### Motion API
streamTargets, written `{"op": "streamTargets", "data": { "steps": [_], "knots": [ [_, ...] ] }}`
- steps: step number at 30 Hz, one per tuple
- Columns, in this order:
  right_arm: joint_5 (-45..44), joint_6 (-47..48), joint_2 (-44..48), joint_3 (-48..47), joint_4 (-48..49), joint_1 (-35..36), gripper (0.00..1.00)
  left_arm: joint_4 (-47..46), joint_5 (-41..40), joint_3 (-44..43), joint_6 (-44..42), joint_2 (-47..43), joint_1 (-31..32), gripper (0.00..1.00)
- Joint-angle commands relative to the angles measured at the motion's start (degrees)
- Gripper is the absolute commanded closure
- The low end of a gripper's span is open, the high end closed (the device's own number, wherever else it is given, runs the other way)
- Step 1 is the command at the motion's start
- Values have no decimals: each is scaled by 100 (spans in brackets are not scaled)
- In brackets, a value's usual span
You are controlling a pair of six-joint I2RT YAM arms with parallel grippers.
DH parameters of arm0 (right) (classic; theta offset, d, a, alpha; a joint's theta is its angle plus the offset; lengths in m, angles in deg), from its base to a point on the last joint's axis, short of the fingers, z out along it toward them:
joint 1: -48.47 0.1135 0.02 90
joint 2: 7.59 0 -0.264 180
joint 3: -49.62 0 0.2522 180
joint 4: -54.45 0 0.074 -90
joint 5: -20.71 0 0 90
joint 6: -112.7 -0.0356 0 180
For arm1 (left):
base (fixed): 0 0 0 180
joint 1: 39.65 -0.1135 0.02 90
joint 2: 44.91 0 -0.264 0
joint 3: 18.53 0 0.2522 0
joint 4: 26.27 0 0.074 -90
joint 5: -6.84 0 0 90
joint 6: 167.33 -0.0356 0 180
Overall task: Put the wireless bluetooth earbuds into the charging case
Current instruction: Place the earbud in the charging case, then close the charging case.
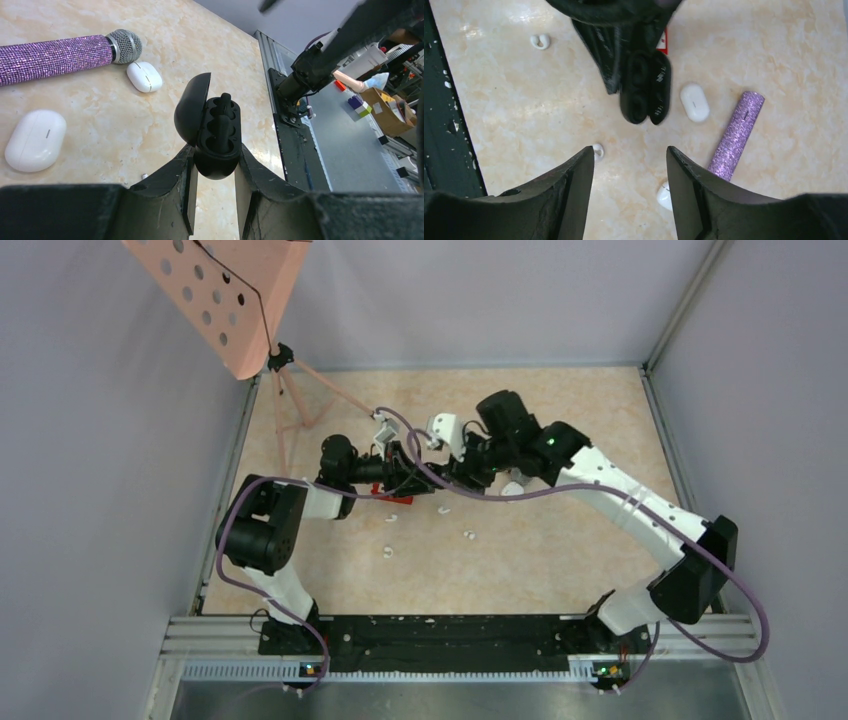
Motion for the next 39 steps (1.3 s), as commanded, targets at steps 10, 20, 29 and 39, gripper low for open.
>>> {"op": "streamTargets", "data": {
  "steps": [10, 20, 29, 39],
  "knots": [
    [3358, -852, -140, -12, 865, -1301, 23, 2318, 562, -134, -2625, -891, 222, 100],
    [3407, -1058, -618, 168, 1029, -1216, 18, 1868, 496, -263, -2291, -800, 337, 100],
    [3306, -993, -588, 495, 1128, -960, 19, 1136, 51, -385, -1241, -555, 343, 100],
    [1999, -537, 114, 761, 985, -806, 18, 841, -465, -624, -170, -11, 214, 100]
  ]
}}
